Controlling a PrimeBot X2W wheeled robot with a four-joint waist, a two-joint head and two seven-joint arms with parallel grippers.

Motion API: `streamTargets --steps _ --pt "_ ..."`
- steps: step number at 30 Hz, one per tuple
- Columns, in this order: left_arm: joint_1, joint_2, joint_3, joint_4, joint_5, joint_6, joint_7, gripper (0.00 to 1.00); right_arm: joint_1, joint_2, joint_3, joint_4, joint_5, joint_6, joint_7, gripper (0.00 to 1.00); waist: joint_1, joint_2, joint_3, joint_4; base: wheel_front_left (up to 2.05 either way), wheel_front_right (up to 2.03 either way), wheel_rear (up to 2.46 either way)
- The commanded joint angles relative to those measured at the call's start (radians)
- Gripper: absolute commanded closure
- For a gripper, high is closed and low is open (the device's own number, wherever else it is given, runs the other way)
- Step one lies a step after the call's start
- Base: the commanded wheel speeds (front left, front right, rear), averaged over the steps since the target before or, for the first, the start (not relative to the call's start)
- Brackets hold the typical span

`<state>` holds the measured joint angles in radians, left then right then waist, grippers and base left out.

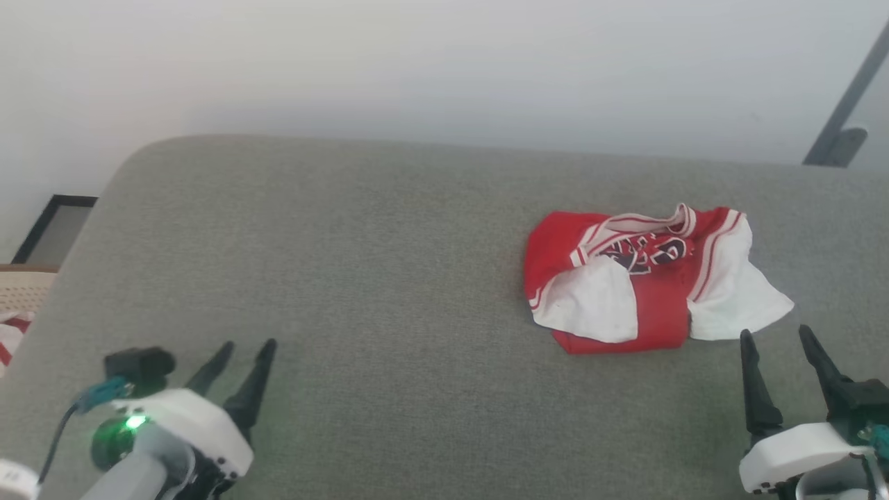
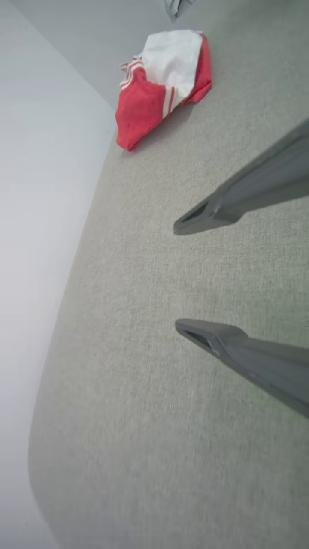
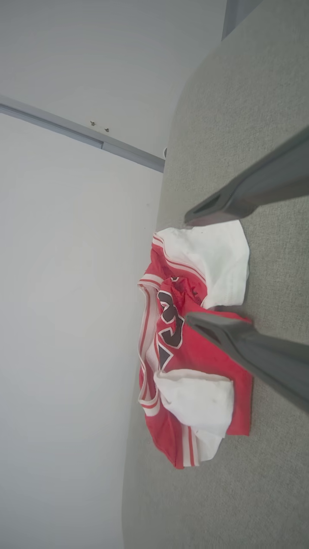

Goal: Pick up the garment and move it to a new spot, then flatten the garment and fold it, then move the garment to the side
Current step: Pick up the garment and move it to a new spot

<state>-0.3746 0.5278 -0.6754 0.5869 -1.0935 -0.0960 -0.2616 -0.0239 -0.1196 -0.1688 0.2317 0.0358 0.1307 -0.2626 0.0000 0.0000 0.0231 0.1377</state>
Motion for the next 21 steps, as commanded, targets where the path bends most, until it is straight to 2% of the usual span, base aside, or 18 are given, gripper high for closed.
streamTargets --steps 1,6,8,11,12,17,21 --pt "0.064 -0.011 0.075 -0.038 0.066 0.016 -0.005 0.0 0.008 -0.004 -0.005 -0.007 0.005 0.0 -0.003 0.0 0.0 0.0 -0.012 0.008 0.0 0.0 0.0" --pt "0.213 -0.029 0.296 -0.175 0.336 0.079 -0.005 0.0 -0.001 -0.01 -0.015 -0.022 0.016 0.0 -0.003 0.0 0.0 0.0 -0.018 -0.004 0.0 0.0 0.0" --pt "0.275 -0.058 0.372 -0.236 0.434 0.1 -0.005 0.0 -0.009 -0.01 -0.017 -0.027 0.021 0.0 -0.003 0.0 0.0 0.0 -0.02 -0.013 0.0 0.0 0.0" --pt "0.345 -0.098 0.485 -0.325 0.551 0.096 -0.005 0.0 -0.024 -0.01 -0.02 -0.038 0.032 0.0 -0.003 0.0 0.0 0.0 -0.025 -0.028 0.0 0.0 0.0" --pt "0.345 -0.098 0.485 -0.325 0.551 0.096 -0.005 0.0 -0.024 -0.01 -0.02 -0.038 0.032 0.0 -0.003 0.0 0.0 0.0 -0.025 -0.028 0.0 0.0 0.0" --pt "0.42 -0.187 0.624 -0.45 0.706 0.07 -0.005 0.0 -0.032 -0.002 -0.024 -0.06 0.049 0.0 -0.003 0.0 0.0 0.0 -0.032 -0.042 0.0 0.0 0.0" --pt "0.459 -0.248 0.678 -0.466 0.78 0.036 -0.005 0.0 -0.031 0.001 -0.016 -0.058 0.054 0.0 -0.003 0.0 0.0 0.0 -0.033 -0.054 0.0 0.0 0.0"
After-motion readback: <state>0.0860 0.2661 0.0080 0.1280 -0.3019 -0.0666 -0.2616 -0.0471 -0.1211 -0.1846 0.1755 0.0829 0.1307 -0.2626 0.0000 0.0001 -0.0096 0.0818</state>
